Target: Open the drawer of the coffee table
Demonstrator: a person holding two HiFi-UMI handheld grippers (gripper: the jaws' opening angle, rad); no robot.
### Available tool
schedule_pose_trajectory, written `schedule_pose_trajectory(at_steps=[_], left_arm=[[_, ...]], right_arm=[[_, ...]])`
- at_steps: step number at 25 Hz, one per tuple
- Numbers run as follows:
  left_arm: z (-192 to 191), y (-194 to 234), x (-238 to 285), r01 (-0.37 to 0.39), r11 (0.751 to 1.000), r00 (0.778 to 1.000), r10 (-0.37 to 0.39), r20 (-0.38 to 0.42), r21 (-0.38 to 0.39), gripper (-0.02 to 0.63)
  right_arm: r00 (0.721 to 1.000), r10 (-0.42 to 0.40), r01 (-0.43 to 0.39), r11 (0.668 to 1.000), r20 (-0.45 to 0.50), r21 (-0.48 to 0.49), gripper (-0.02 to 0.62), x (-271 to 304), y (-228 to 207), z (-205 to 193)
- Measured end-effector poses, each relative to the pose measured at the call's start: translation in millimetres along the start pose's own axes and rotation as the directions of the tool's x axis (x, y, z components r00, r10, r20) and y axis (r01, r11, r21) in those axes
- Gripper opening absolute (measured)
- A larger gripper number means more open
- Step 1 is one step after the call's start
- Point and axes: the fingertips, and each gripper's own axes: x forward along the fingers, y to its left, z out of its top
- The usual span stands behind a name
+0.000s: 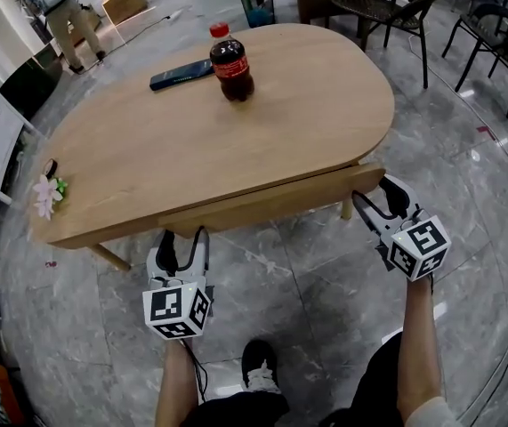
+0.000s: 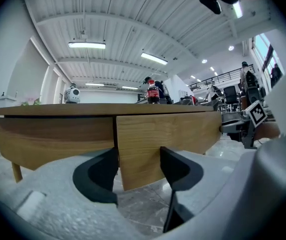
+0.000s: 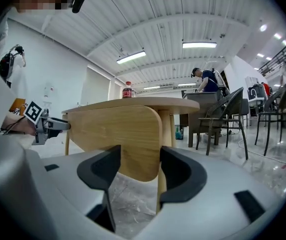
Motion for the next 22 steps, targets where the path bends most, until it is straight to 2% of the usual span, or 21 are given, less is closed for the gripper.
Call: schedule_pose_trajectory(at_steps=[5,10,15,17,19,22], left_arm=[[0.3,-0.9,4.2,0.109,0.994,0.994,-0.109,0.001,0.025,0.262],[0.6,-1.4,6.1,0.188,0.982,0.982,-0.188,0.012,0.026,0.262],[0.6,-1.0,8.1,0.238,0.971,0.970,-0.238,0.042,0.018,0.262],[1.7,-0.8,9.1,0.268,0.963,0.962,-0.269,0.039,0.031,0.262],[2.6,-1.7,8.3,0.291,0.956,0.956,-0.293,0.033,0.043,0.262],[3.5,-4.4,6.2,0.321,0.946,0.946,-0.322,0.033,0.034,0.263]], right_arm=[[1.000,0.022,-0.022,1.000,0.011,0.007,0.259,3.9,-1.2,-0.7],[0.997,0.072,-0.074,0.995,0.033,0.067,0.262,6.3,0.8,-1.5],[0.996,0.079,-0.081,0.995,0.040,0.050,0.287,9.3,1.4,0.7],[0.996,0.084,-0.085,0.996,0.037,0.037,0.290,9.9,4.1,1.1],[0.995,0.096,-0.096,0.995,0.029,0.017,0.328,9.6,7.8,0.7],[0.994,0.108,-0.108,0.994,0.035,0.016,0.330,5.9,7.4,3.7]])
